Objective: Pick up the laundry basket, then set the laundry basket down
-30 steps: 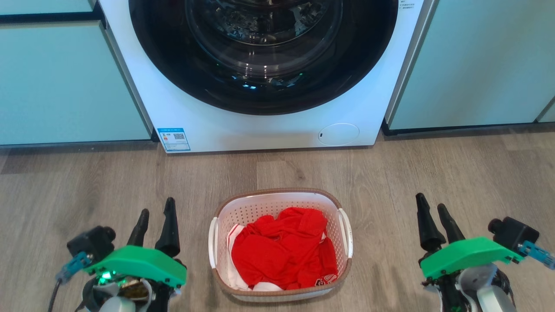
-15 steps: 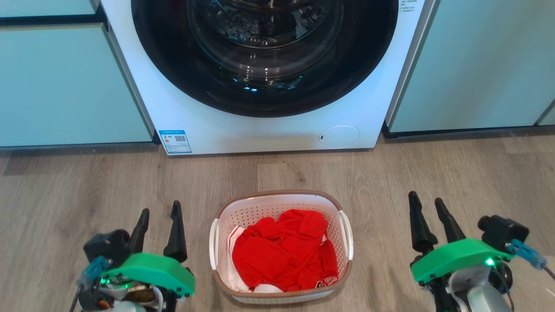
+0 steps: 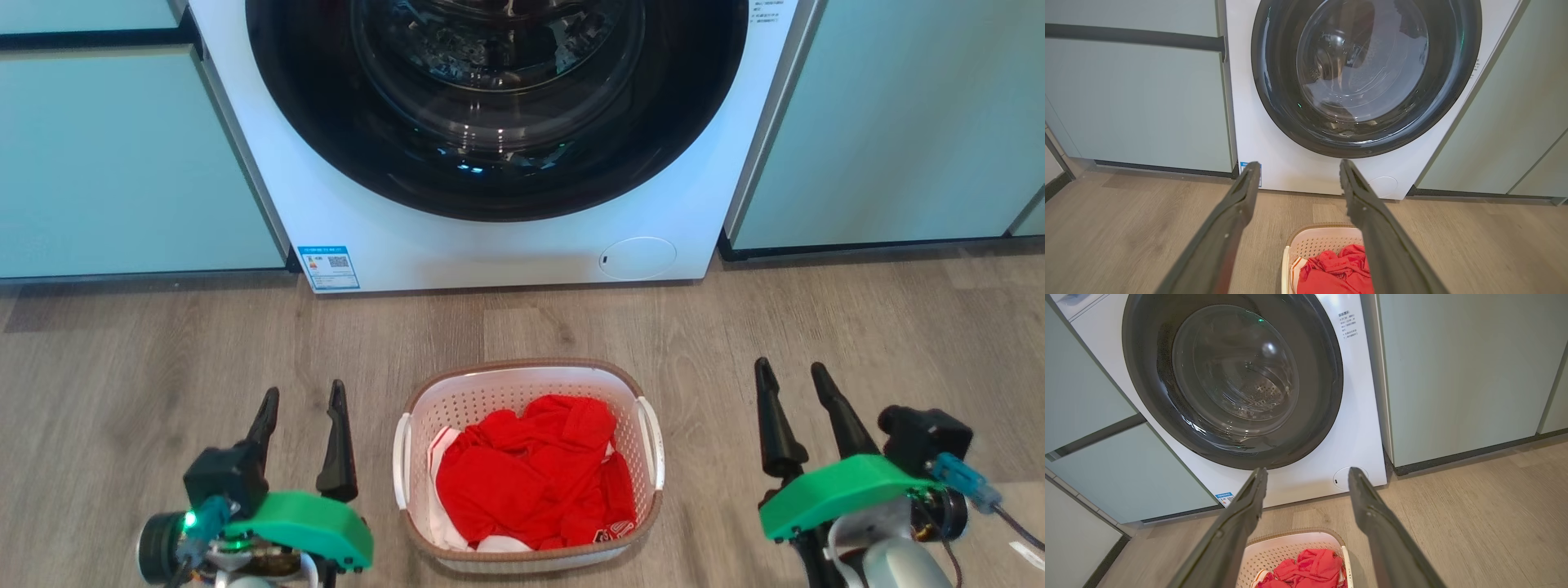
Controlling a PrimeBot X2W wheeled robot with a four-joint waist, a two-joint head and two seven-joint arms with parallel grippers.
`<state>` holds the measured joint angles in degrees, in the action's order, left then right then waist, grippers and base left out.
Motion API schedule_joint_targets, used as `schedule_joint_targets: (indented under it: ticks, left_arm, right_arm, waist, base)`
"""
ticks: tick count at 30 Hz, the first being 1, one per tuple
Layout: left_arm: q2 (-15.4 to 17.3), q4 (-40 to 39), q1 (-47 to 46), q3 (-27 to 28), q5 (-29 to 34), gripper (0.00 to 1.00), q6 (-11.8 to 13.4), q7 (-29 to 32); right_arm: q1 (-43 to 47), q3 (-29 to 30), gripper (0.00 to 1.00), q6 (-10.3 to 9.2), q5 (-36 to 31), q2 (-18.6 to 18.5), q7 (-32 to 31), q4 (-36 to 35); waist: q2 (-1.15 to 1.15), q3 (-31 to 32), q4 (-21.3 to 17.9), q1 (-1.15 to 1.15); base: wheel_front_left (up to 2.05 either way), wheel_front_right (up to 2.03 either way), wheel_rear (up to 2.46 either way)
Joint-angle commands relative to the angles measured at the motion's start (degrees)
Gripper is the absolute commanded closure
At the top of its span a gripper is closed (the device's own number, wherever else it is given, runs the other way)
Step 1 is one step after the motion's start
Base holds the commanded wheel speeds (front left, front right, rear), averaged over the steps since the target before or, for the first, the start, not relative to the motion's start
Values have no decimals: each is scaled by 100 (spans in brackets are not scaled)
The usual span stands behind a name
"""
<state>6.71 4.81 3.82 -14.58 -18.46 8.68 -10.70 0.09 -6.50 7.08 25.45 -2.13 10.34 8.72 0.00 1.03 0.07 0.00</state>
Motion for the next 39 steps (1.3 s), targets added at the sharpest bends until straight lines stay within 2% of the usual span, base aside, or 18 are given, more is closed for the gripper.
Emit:
schedule_joint_targets:
  ticks: [1, 22, 39]
  left_arm:
    - [80, -228, -128, 103, 192, 0, 59, -79]
    - [15, -300, 19, 40, 1577, 0, 139, -430]
    - [-122, -218, 69, 235, 1608, 0, -41, -430]
  right_arm:
    - [-158, -159, 0, 34, -180, -61, 115, -230]
    - [-157, -442, 0, 41, -1475, -75, 465, -276]
    - [-147, -427, 0, 41, -1473, -75, 465, -223]
  waist:
    - [0, -1, -3, 0]
    - [0, -13, -7, 0]
    - [0, 8, -20, 0]
  base:
    - [0, 0, 0]
    - [0, 0, 0]
    - [0, 0, 0]
